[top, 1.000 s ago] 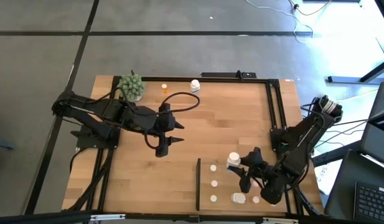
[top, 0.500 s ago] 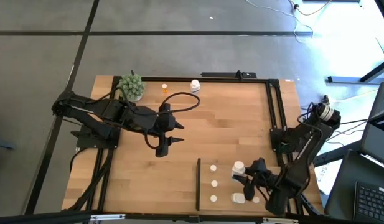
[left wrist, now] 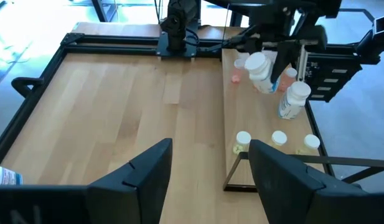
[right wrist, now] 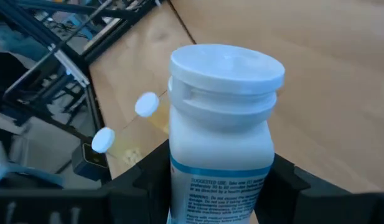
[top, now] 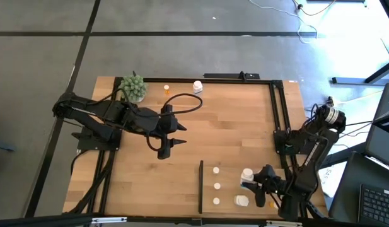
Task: Pick and place medicine bottles onto shelf by color
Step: Put the bottom supplement bottle on the shelf aligned with the other supplement bottle
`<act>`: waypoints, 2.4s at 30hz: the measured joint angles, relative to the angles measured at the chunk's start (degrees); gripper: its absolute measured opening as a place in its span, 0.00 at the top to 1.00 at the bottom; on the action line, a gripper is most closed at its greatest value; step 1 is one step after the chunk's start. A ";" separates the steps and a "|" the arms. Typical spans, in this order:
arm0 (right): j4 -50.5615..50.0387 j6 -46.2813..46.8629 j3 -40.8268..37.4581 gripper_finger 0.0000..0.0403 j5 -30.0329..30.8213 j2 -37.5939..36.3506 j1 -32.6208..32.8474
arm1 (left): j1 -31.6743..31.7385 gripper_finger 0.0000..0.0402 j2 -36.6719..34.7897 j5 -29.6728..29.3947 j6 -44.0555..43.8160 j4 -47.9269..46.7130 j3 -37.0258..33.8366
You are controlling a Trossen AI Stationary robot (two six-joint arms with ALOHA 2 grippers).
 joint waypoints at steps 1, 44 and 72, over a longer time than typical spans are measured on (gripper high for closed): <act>2.67 -0.44 -1.40 0.57 0.30 0.00 0.14 | 0.00 0.49 0.00 0.00 0.00 -0.01 0.00; 16.74 -30.01 -4.25 0.57 -7.08 0.00 -5.37 | 0.01 0.49 0.00 0.00 0.01 0.01 -0.02; 16.80 -32.09 -4.02 0.57 -7.05 -2.08 -5.98 | 1.08 0.49 8.38 3.51 2.99 14.30 -0.15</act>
